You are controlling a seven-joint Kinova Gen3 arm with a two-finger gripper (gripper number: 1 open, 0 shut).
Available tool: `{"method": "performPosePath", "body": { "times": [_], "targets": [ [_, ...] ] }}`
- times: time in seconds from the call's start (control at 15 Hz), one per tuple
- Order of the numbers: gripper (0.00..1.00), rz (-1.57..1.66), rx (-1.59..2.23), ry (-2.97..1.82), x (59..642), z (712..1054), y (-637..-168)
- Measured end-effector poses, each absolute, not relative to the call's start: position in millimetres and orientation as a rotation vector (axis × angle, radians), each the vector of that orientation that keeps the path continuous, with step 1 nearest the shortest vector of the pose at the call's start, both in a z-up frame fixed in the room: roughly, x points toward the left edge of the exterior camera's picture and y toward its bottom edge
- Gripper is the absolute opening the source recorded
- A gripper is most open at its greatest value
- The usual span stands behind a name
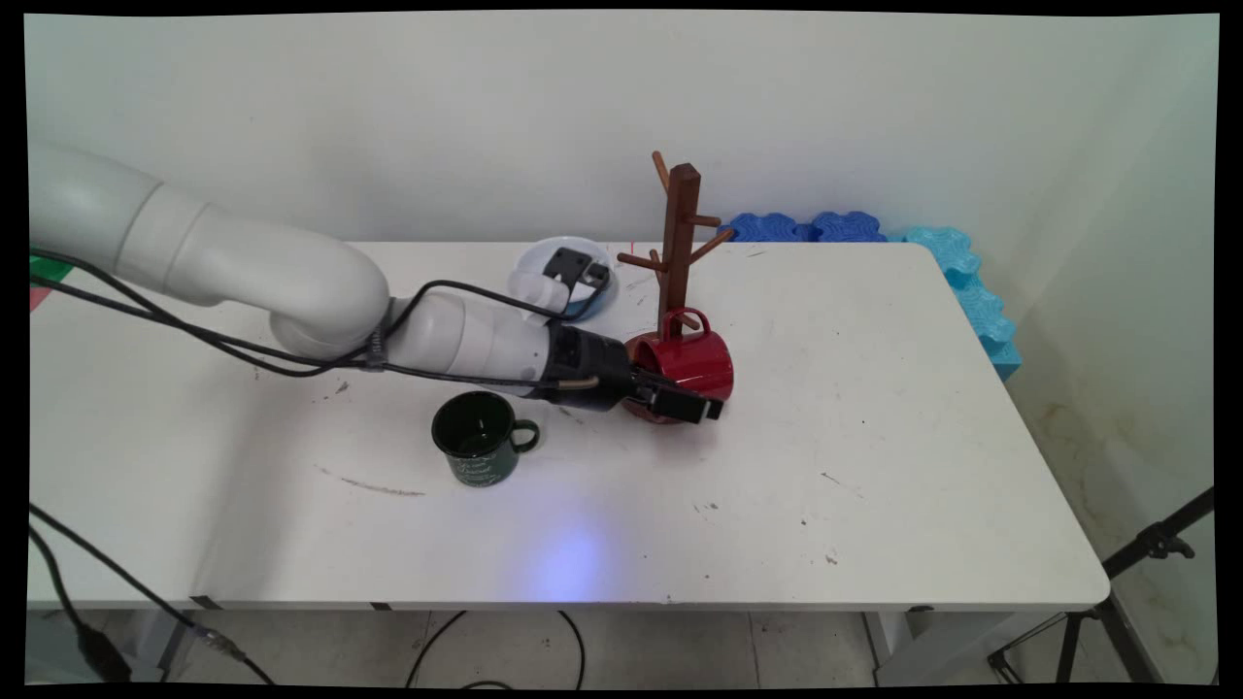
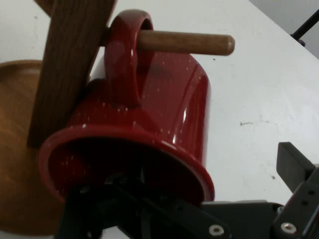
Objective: Pick up the red mug from the rack, then place the picked object on the table
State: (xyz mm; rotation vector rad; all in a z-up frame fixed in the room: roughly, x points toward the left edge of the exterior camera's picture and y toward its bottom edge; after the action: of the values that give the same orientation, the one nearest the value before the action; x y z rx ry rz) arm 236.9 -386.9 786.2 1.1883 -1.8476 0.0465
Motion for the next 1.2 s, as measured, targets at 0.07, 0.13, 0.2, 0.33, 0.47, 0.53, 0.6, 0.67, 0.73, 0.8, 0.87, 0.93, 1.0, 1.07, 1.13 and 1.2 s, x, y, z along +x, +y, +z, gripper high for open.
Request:
{"method": "performPosePath", "body": {
  "times": [0.07,0.13,0.2,0.33,0.47,0.53,0.6,0.67,0.73,0.8,0.87,0.93,1.0,1.07,1.13,1.2],
  "targets": [
    [1.0,0.048,1.183,-1.847,235,785,-389],
    [1.0,0.048,1.18,-1.847,234,784,-391],
    [1.0,0.05,1.176,-1.847,233,783,-392],
    [0.0,0.055,1.17,-1.844,232,781,-396],
    [0.0,0.06,1.162,-1.844,230,780,-398],
    [0.0,0.061,1.158,-1.844,230,779,-399],
    [0.0,0.062,1.155,-1.843,229,779,-400],
    [0.0,0.062,1.152,-1.843,229,780,-400],
    [0.0,0.062,1.149,-1.842,228,780,-400],
    [0.0,0.062,1.147,-1.842,228,780,-400],
    [0.0,0.062,1.146,-1.839,228,781,-399],
    [0.0,0.061,1.143,-1.839,228,781,-399],
    [0.0,0.06,1.139,-1.838,228,782,-398],
    [0.0,0.059,1.135,-1.838,227,783,-398],
    [0.0,0.059,1.132,-1.837,227,784,-397],
    [0.0,0.058,1.127,-1.836,227,785,-396]
  ]
}}
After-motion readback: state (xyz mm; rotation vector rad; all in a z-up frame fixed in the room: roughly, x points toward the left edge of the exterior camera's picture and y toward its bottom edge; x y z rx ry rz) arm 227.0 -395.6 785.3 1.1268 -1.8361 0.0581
